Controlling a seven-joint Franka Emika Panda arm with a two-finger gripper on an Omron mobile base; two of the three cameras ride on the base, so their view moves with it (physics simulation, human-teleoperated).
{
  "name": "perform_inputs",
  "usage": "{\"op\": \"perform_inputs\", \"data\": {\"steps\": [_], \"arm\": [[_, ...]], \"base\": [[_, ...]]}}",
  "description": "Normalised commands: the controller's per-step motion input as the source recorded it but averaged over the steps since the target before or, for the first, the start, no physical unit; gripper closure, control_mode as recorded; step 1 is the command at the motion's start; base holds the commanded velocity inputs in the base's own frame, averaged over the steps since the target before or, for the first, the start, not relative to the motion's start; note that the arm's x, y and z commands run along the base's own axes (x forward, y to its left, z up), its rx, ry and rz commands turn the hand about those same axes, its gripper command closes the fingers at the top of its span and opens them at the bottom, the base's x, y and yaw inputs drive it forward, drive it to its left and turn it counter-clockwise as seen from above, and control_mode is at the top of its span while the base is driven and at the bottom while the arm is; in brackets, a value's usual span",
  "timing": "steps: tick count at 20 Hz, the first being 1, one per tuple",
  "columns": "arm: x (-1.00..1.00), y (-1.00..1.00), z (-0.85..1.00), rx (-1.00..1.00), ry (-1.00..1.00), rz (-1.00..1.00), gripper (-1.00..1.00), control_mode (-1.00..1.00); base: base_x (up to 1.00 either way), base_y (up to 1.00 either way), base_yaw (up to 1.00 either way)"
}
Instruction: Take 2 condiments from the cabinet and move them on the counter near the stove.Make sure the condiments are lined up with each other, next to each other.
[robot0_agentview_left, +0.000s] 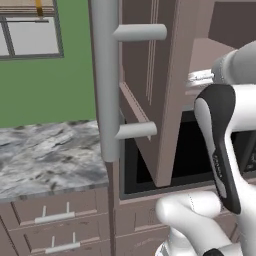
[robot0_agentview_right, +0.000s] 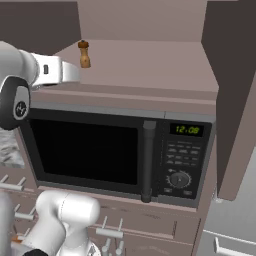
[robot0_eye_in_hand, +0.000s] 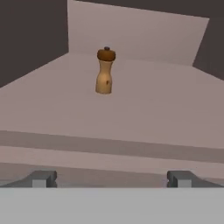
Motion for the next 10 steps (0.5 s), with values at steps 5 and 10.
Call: {"op": "perform_inputs", "data": {"steps": [5,10], "arm": [[0.56,0.00,-0.02,0.00,0.00,0.02,-1.00,-1.00],[0.35,0.00,0.00,0.09,-0.01,-0.01,-1.00,-1.00]], "base": [[0.00,0.00,0.00],[0.00,0.00,0.00]]}}
